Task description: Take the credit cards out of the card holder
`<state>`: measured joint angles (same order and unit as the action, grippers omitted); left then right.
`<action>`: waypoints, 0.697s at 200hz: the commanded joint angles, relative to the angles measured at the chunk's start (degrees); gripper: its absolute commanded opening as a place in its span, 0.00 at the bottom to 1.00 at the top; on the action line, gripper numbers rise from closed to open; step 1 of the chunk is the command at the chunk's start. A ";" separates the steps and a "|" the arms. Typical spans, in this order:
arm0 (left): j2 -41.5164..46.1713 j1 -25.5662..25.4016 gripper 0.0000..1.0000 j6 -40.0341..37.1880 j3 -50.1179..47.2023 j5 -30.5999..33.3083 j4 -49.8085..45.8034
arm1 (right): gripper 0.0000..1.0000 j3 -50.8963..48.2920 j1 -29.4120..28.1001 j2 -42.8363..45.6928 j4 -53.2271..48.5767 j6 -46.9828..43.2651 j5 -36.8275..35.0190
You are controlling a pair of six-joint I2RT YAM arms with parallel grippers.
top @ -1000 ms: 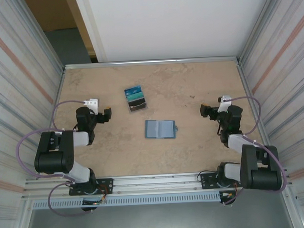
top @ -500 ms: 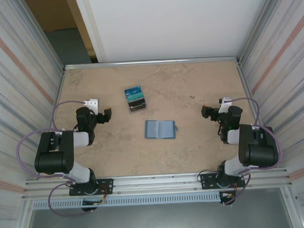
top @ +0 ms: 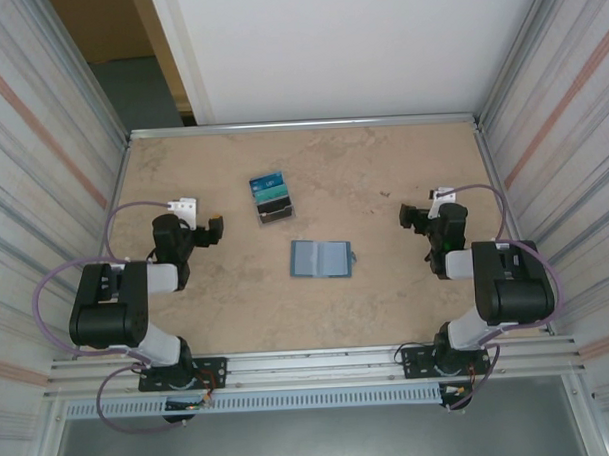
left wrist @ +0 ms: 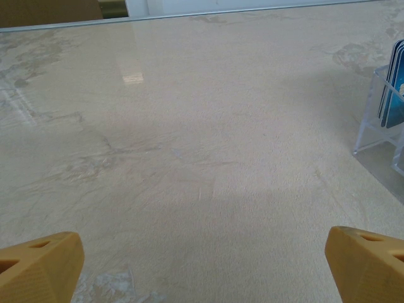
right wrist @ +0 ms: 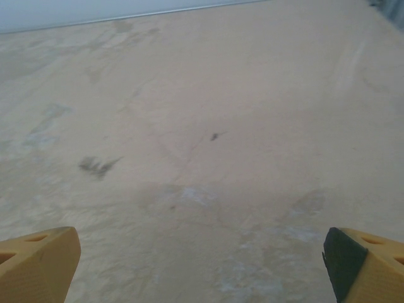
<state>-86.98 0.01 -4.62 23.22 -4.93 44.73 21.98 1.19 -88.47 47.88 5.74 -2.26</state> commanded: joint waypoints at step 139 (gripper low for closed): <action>0.29 -0.01 0.99 0.27 0.59 -0.60 0.27 | 0.99 0.24 -0.40 0.14 0.29 1.00 -7.32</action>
<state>-86.98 0.01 -4.62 23.22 -4.93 44.71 21.98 1.13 -88.47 47.90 5.78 -8.01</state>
